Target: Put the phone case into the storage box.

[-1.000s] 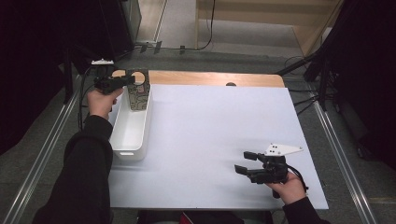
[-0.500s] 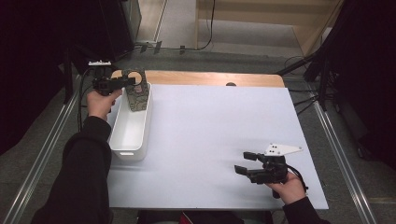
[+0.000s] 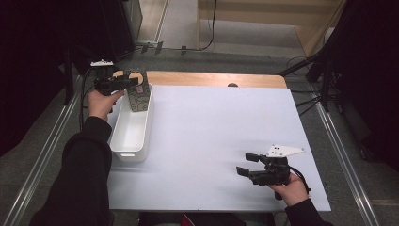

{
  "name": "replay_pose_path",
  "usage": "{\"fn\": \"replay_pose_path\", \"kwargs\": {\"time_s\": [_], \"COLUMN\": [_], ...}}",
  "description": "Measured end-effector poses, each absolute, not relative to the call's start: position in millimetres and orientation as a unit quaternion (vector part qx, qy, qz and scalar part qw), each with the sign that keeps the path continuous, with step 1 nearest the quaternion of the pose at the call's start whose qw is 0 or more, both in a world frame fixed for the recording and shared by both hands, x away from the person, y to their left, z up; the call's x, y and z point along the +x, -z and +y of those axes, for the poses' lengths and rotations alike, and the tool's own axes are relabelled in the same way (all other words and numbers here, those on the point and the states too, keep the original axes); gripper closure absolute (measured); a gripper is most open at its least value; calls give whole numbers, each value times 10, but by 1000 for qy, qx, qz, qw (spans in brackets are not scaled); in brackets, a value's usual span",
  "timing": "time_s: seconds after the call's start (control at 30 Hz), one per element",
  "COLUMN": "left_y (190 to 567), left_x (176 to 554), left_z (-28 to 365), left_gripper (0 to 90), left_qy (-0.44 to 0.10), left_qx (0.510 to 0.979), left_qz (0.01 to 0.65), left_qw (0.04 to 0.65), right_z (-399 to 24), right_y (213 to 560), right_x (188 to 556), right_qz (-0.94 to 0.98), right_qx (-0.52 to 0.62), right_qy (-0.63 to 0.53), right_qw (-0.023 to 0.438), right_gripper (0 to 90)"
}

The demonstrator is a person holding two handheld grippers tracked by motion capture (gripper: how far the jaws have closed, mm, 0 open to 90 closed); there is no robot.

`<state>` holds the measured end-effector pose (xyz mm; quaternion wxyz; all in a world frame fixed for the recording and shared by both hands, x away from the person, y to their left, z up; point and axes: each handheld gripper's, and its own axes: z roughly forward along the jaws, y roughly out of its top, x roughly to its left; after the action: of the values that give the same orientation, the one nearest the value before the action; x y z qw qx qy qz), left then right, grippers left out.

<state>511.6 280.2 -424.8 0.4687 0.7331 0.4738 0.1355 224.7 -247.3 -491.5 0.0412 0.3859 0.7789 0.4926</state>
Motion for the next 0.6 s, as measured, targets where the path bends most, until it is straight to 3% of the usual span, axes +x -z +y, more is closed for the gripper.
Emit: {"fn": "replay_pose_path", "kwargs": {"time_s": [0.13, 0.6], "left_y": [4247, 4115], "left_x": [5104, 4988], "left_z": [2812, 2842], "left_gripper": [292, 292], "left_qy": [-124, -127], "left_qx": [738, 747], "left_qz": [482, 474], "left_qw": [455, 449], "right_z": [-2471, -2451], "right_y": [4914, 4910], "right_x": [2251, 2273], "right_qz": [780, 783], "right_qx": [384, 378], "right_qy": [-493, -492], "right_qw": [42, 42], "right_gripper": [271, 271]}}
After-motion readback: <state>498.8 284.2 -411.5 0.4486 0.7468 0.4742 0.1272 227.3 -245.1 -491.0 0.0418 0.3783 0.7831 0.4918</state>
